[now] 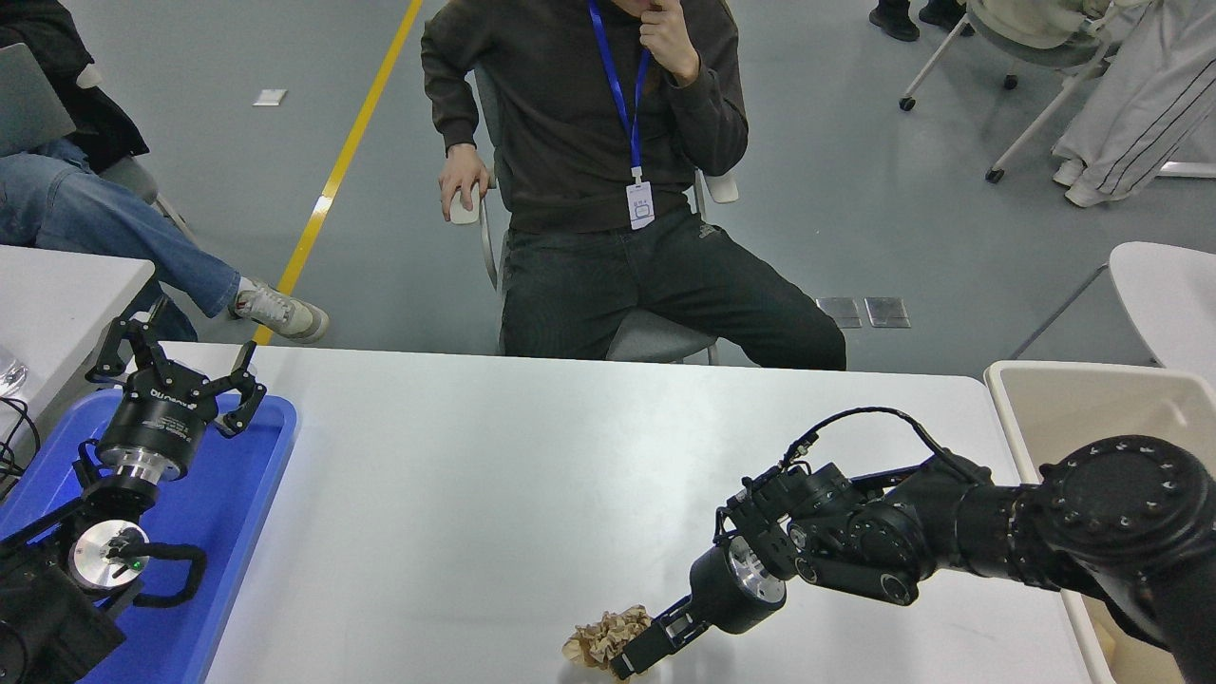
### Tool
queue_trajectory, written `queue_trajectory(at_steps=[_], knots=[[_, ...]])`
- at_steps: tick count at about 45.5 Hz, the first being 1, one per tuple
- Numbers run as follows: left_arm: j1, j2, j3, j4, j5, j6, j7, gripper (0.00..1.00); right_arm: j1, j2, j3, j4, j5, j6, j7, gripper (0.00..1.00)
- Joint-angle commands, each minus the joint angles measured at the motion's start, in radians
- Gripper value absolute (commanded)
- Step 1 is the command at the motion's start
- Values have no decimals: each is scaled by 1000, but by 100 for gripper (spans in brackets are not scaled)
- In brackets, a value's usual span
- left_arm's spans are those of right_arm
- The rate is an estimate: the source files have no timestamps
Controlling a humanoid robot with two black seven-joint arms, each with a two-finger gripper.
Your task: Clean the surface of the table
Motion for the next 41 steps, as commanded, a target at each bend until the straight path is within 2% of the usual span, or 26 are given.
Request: queue_trajectory(at_steps=[1,9,11,15,17,21,22,41], knots=[[0,0,0,-1,0,0,-1,100,-15,0,-3,-12,-1,-62,21,60],[0,0,0,-1,0,0,1,100,-17,0,-4,-26,0,-74,22,60],[0,0,0,-1,0,0,1,100,-17,0,-6,-26,0,-74,22,56],[0,0,0,1,0,0,1,100,-15,0,-14,-28,0,-74,22,32],[0,0,0,-1,0,0,-1,100,-15,0,-15,-29,0,-74,25,26],[0,0,0,1,0,0,-1,100,-15,0,-14,-42,0,-74,48,2],[0,0,0,-1,0,0,1,100,-15,0,-15,-49,0,-74,53,0],[0,0,0,1,0,0,1,100,-18,0,-14,-126,9,-160,98,0]])
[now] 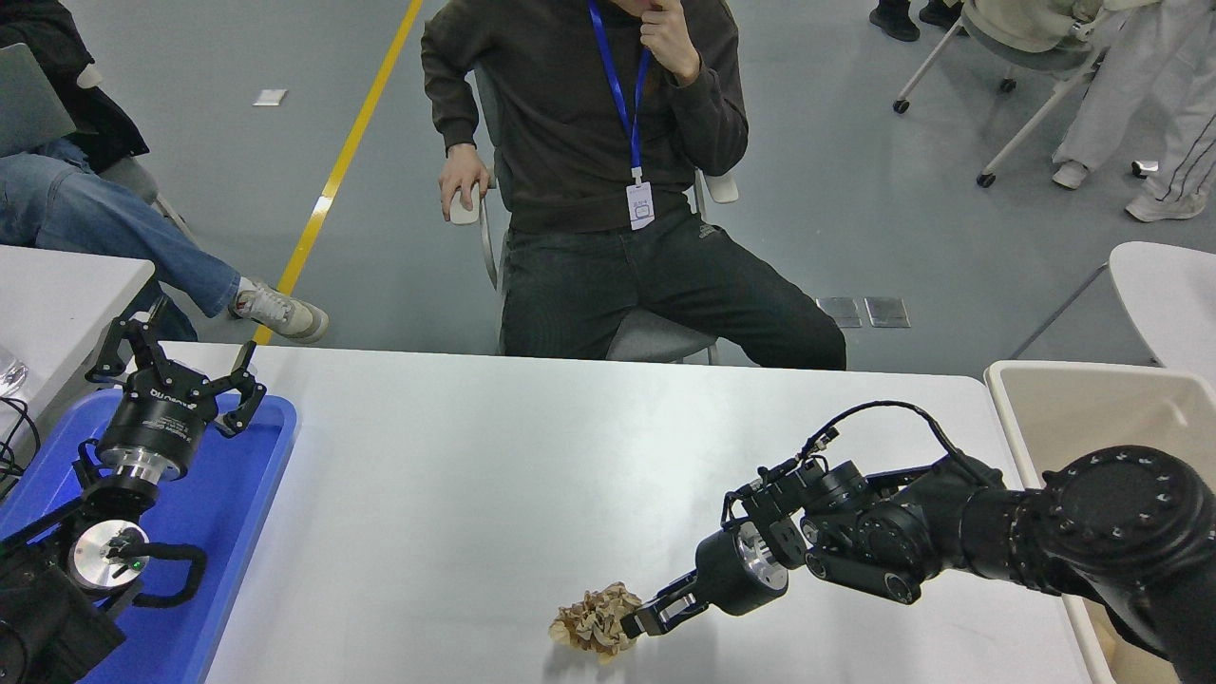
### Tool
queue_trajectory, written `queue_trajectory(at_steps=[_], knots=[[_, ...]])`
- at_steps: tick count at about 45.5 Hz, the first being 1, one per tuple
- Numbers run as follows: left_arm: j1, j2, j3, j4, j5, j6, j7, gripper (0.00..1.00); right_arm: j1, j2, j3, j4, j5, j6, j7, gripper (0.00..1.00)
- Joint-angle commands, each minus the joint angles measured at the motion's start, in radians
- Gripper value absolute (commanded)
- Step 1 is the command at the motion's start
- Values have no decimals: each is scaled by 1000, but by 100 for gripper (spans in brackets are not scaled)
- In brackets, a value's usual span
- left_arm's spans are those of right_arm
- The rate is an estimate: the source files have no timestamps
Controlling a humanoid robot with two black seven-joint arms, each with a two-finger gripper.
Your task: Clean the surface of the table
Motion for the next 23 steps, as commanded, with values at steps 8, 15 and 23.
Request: queue_trajectory(at_steps=[8,15,23], knots=[[0,0,0,-1,0,0,-1,100,6,0,20,-21,16,-49,24,0],[0,0,0,1,0,0,1,100,17,0,123,-7,18,-54,61,0],[0,0,0,-1,0,0,-1,100,54,0,295,32,25,-51,90,0]])
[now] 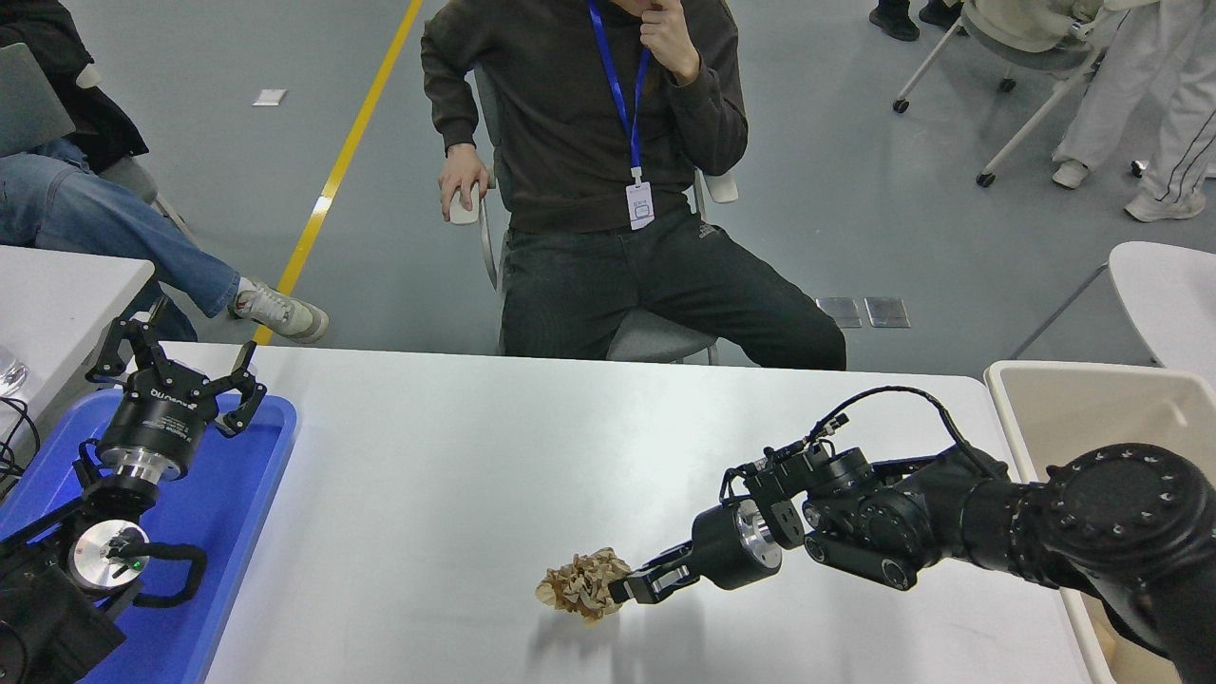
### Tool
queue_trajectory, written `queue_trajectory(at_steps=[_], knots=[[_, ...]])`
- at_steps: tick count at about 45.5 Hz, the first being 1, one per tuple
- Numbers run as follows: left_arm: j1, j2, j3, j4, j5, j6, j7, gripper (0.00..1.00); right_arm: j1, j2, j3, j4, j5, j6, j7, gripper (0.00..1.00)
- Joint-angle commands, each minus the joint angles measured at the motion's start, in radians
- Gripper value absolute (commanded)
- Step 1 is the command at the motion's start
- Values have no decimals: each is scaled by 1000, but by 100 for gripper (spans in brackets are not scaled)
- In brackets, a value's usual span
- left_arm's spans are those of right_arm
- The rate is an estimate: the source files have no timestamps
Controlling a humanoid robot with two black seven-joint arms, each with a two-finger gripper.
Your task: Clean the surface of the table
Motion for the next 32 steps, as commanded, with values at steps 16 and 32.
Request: queue_trajectory(at_steps=[16,32], knots=[[0,0,0,0,0,0,0,100,136,-70,316,3,170,-2,30,0],[0,0,0,0,0,0,-1,100,197,-155,316,-216,425,-1,21,0]])
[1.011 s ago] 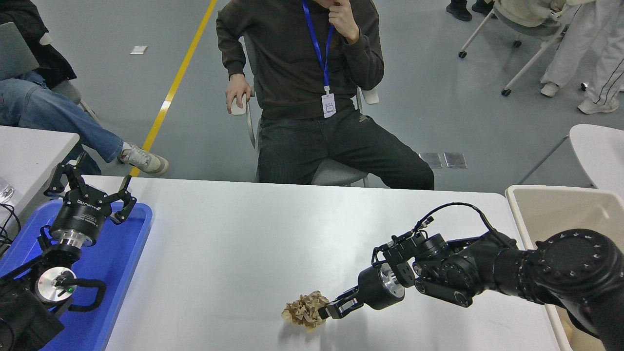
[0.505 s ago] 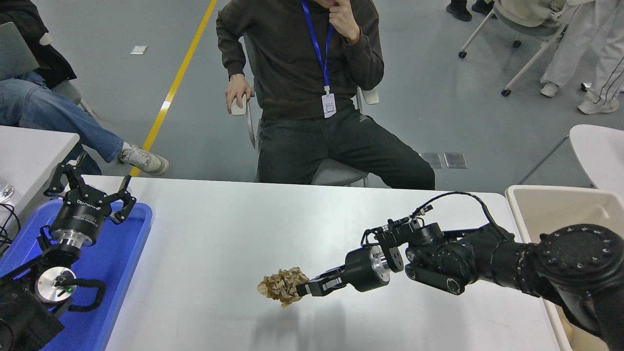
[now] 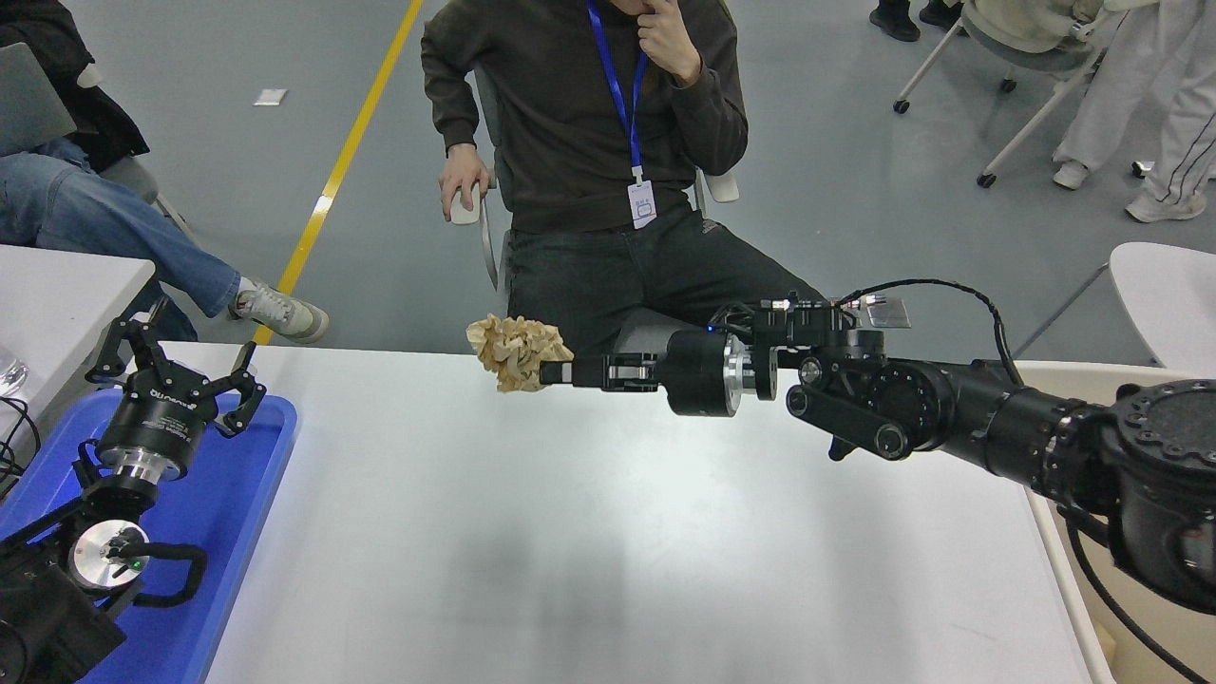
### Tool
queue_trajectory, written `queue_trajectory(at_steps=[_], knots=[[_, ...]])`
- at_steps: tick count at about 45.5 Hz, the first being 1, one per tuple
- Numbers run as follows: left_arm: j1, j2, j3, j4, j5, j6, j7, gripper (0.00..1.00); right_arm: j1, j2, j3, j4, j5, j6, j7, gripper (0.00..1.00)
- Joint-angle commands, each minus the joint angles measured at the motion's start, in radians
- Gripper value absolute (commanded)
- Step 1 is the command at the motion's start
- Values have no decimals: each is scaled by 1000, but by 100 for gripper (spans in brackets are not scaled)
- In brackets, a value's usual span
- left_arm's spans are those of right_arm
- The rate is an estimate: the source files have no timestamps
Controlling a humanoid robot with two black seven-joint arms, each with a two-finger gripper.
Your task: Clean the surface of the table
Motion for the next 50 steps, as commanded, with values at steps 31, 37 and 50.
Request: queue_trajectory(at_steps=[31,37,50], knots=[[0,0,2,0,0,0,0,100,-102,-187,12,-668,416,24,-79,0],[0,0,0,0,0,0,0,100,-147,-256,12,-673,489,23,-189,0],[0,0,0,1,0,0,-1,100,-210,-378,14,-674,555,9,-418,0]])
